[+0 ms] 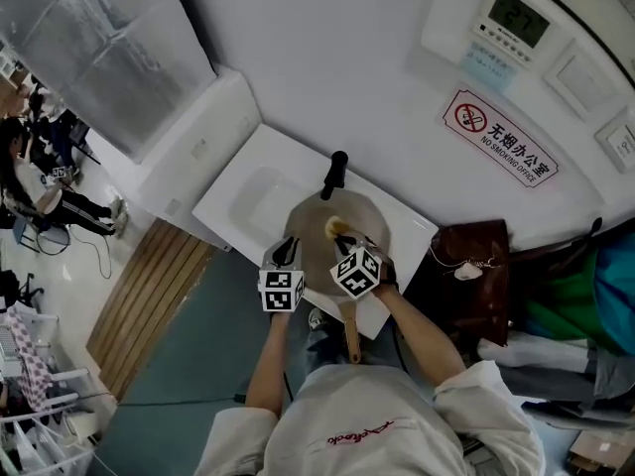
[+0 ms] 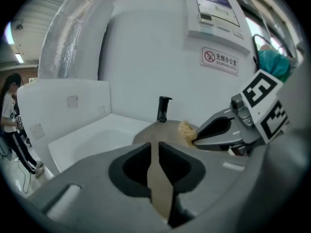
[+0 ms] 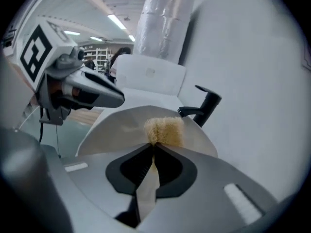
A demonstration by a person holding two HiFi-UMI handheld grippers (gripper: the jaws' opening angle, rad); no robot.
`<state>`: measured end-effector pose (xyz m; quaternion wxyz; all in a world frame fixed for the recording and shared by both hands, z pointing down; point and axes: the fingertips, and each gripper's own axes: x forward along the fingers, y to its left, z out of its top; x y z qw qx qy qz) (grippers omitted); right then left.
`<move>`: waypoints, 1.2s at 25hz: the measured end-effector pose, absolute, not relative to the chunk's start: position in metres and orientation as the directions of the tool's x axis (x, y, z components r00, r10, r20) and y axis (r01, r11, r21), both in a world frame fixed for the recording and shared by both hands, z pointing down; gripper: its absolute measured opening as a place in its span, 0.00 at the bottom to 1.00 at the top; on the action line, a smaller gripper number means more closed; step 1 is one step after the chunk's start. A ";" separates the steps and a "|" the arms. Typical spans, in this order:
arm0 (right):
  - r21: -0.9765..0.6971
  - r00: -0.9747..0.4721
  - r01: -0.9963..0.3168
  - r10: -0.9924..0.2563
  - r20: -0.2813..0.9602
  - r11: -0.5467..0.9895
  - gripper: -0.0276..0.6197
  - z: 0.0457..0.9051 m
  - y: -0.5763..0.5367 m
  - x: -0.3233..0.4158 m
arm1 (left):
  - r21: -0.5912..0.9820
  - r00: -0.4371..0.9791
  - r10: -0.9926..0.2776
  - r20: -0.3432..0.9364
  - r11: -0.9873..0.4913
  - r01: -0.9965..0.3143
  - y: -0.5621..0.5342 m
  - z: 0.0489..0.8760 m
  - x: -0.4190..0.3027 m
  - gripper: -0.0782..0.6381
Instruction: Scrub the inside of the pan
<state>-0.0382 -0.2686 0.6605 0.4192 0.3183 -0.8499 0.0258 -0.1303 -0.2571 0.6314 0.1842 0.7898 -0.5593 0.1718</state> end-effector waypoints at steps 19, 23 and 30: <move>-0.020 -0.586 -0.777 -0.711 0.389 0.629 0.08 0.548 -0.267 0.015 | 0.076 0.297 -0.889 0.348 -0.290 -0.954 -0.233 0.560 -0.111 0.11; 0.009 -0.581 -0.787 -0.745 0.326 0.617 0.08 0.523 -0.259 0.035 | 0.060 0.276 -0.913 0.302 -0.271 -0.961 -0.225 0.535 -0.113 0.11; 0.049 -0.548 -0.817 -0.799 0.246 0.575 0.08 0.490 -0.245 0.072 | 0.031 0.250 -0.936 0.248 -0.251 -0.968 -0.207 0.507 -0.114 0.11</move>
